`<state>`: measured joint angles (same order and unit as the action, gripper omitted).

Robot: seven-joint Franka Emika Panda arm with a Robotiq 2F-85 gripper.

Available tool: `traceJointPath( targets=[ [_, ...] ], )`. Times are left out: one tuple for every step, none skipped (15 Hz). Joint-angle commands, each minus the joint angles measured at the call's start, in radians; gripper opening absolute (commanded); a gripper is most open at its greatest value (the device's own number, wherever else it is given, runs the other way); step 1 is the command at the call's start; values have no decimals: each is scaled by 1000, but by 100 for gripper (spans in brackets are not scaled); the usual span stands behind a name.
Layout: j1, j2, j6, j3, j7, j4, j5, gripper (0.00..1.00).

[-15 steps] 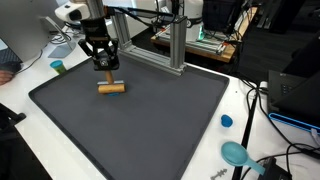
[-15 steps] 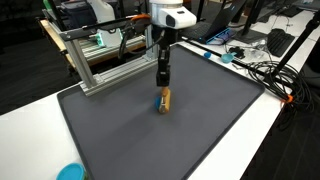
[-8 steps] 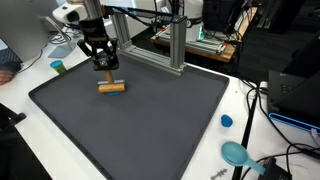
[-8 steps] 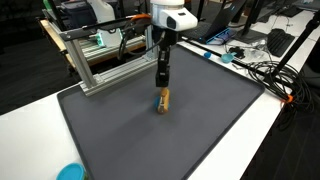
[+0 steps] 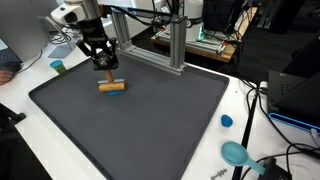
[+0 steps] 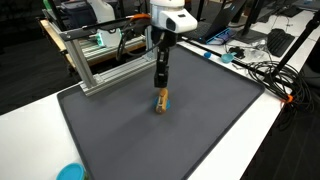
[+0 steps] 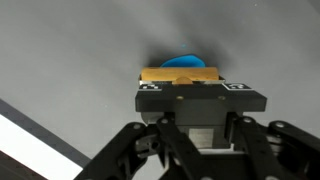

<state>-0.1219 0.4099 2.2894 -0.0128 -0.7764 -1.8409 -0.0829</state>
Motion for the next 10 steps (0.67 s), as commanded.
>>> traceJointPath(
  targets=[
    [-9, 72, -50, -26, 13, -17, -63, 22],
    [-10, 73, -54, -27, 14, -16, -63, 22],
    [-10, 72, -56, -28, 15, -15, -64, 22],
    [-9, 72, -59, -30, 17, -14, -65, 22],
    [-9, 72, -61, -33, 22, -12, -68, 22],
    [-11, 70, -68, -35, 21, -9, -67, 22],
    [-14, 70, -75, -36, 19, -6, -65, 22],
    [-13, 69, -80, -39, 23, -4, -67, 22],
    [-14, 70, -87, -41, 25, -1, -68, 22],
    [-14, 71, -96, -43, 25, 1, -68, 22]
  ],
)
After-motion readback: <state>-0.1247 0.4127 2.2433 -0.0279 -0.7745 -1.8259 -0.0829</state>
